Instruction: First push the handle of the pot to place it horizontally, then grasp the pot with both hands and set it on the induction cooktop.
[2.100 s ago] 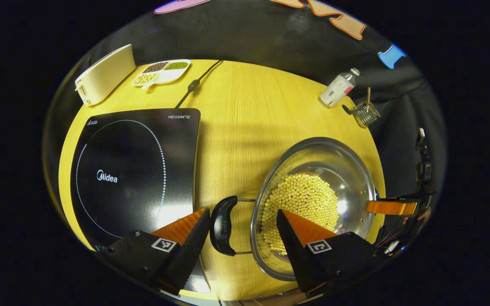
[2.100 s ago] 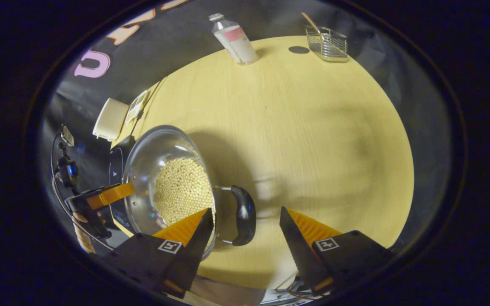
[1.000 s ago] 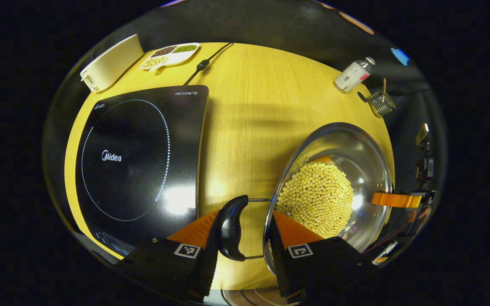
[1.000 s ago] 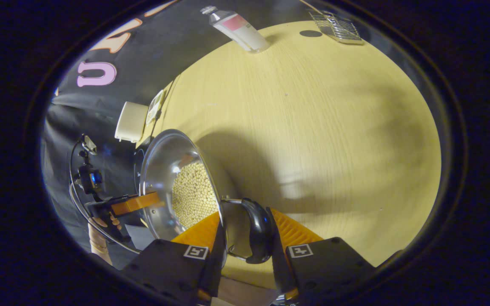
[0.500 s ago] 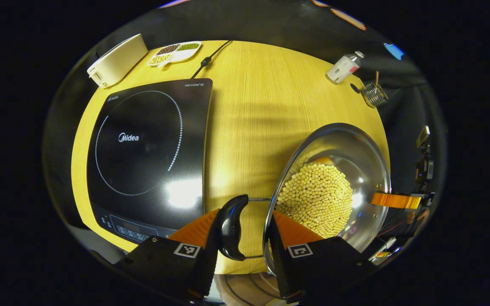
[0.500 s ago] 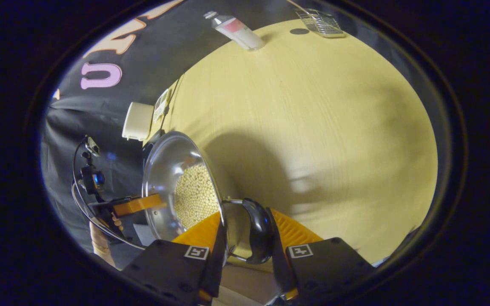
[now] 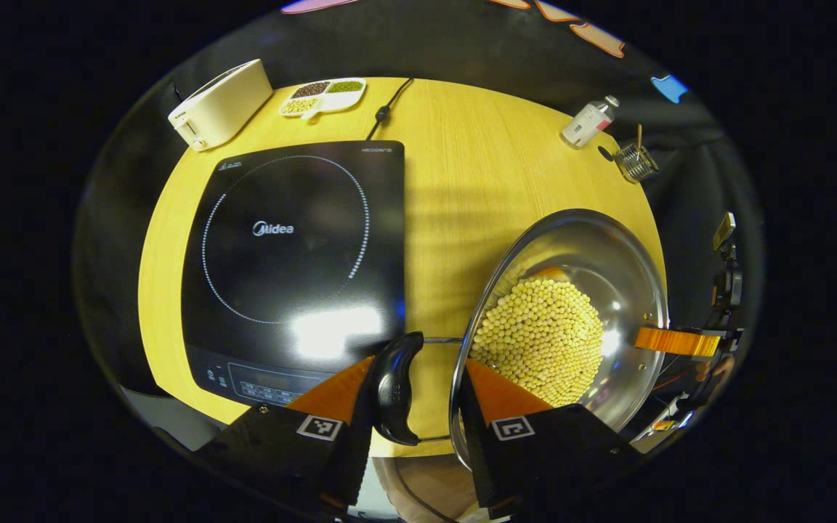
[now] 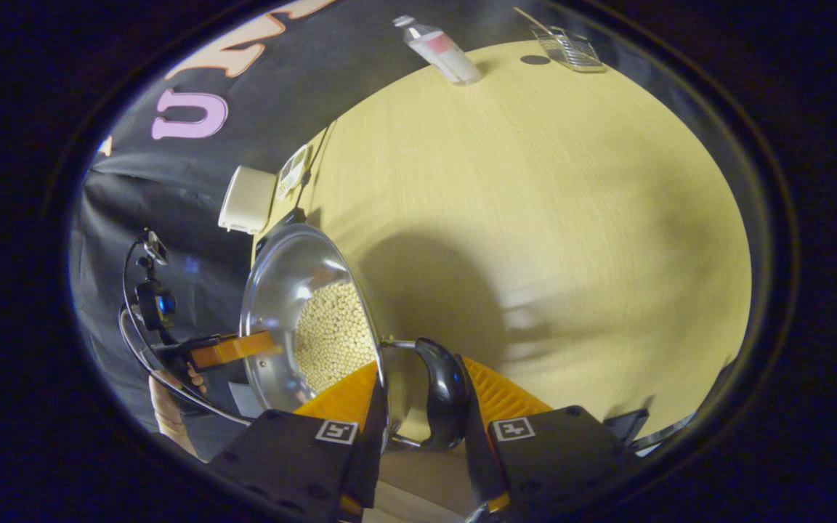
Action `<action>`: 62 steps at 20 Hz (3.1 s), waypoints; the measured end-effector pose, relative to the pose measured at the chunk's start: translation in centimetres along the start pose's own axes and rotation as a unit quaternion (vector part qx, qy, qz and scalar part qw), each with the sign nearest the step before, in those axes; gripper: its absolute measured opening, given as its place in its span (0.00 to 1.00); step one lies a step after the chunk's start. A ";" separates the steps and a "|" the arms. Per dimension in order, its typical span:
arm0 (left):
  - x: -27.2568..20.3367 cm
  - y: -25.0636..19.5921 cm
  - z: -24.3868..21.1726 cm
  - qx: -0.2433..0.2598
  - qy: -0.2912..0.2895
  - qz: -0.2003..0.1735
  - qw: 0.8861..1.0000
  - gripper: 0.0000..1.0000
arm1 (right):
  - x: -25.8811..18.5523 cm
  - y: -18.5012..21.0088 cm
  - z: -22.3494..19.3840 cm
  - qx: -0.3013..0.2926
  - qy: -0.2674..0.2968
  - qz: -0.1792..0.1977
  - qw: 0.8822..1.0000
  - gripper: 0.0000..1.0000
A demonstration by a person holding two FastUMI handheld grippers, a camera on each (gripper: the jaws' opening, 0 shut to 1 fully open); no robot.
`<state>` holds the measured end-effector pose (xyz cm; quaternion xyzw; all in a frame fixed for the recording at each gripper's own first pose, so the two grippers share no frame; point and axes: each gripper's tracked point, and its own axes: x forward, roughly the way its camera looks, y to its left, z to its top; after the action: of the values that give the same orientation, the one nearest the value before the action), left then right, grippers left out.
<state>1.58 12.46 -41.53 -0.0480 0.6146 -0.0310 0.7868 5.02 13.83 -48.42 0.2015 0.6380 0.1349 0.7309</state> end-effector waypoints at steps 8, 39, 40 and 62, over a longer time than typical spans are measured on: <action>-2.6 11.0 1.1 0.015 -0.042 -0.018 0.999 0.62 | 3.6 10.9 -2.9 -0.006 -0.025 -0.019 0.999 0.46; 0.0 28.5 12.2 0.024 -0.158 0.036 0.987 0.63 | 16.8 24.3 6.2 -0.049 -0.134 -0.069 0.987 0.48; -0.1 28.6 12.0 0.017 -0.159 0.037 0.986 0.64 | 17.0 24.3 6.1 -0.049 -0.134 -0.067 0.988 0.55; -12.0 12.8 11.4 0.036 -0.316 0.049 0.947 0.97 | -4.1 19.5 6.1 -0.055 -0.352 -0.048 0.933 1.00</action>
<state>9.61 26.85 -28.72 0.0030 0.3344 0.0023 0.9424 11.63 28.46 -35.11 0.1646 0.3406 0.0546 0.9241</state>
